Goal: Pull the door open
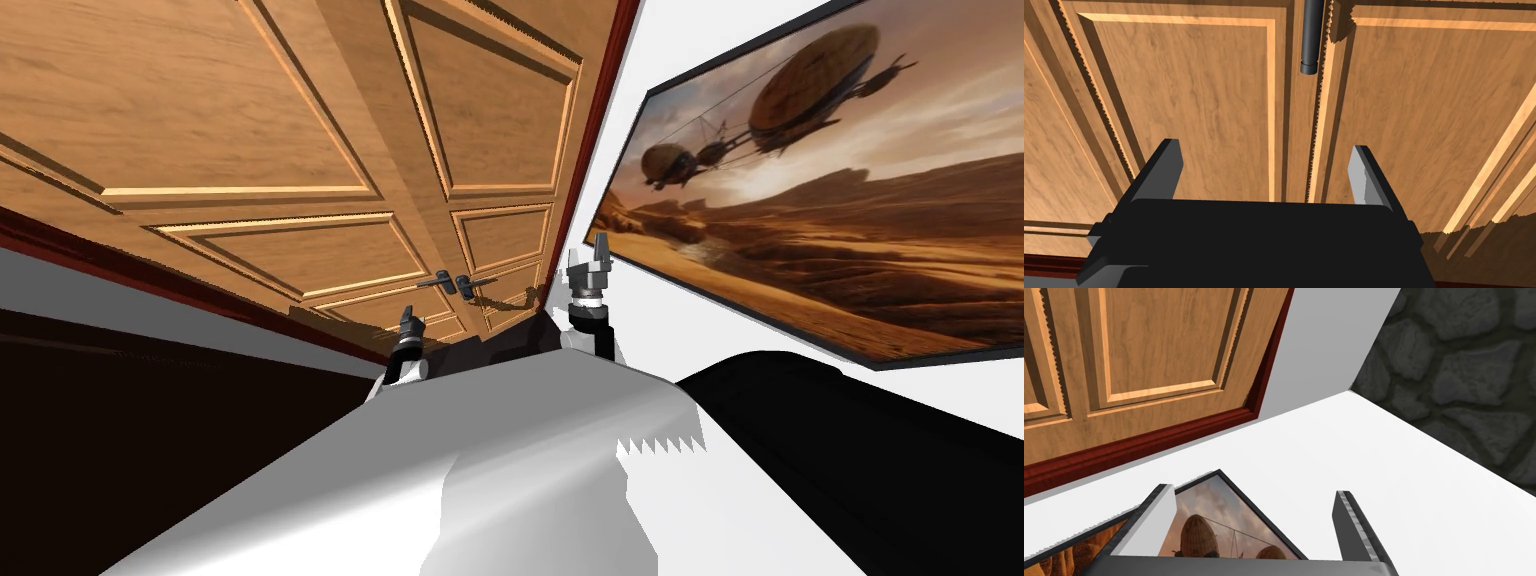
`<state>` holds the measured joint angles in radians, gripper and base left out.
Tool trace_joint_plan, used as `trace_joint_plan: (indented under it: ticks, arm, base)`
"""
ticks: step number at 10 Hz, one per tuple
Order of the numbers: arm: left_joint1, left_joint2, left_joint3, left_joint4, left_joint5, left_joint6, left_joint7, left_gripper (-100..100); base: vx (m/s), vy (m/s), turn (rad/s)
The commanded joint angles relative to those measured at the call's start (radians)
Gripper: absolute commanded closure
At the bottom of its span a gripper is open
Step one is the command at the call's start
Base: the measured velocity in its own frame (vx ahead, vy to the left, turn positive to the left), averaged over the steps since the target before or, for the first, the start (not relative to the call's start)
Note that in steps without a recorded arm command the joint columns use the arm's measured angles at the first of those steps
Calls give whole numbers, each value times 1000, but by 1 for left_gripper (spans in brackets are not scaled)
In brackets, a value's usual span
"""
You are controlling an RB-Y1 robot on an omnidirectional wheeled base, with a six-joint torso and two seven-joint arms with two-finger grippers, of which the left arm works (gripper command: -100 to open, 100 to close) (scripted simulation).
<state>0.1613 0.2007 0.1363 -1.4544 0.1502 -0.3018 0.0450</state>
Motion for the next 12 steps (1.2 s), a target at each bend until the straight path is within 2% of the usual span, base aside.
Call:
trace_joint_plan:
  ticks: [1,6,7,8,10,12]
  arm:
    - [-16,10,5,37,5,3,12,-100]
    - [-59,20,10,119,14,8,31,-100]
    - [-55,18,11,111,13,7,27,-100]
    - [-39,50,43,135,24,1,40,-100]
    - [-30,72,61,152,31,-5,50,-100]
    - [-19,103,86,177,43,-14,66,-100]
  base:
    - [146,-2,-61]
    - [174,-7,-53]
    - [78,-2,-15]
    - [4,22,20]
    - [-10,13,-23]
    - [22,-24,-66]
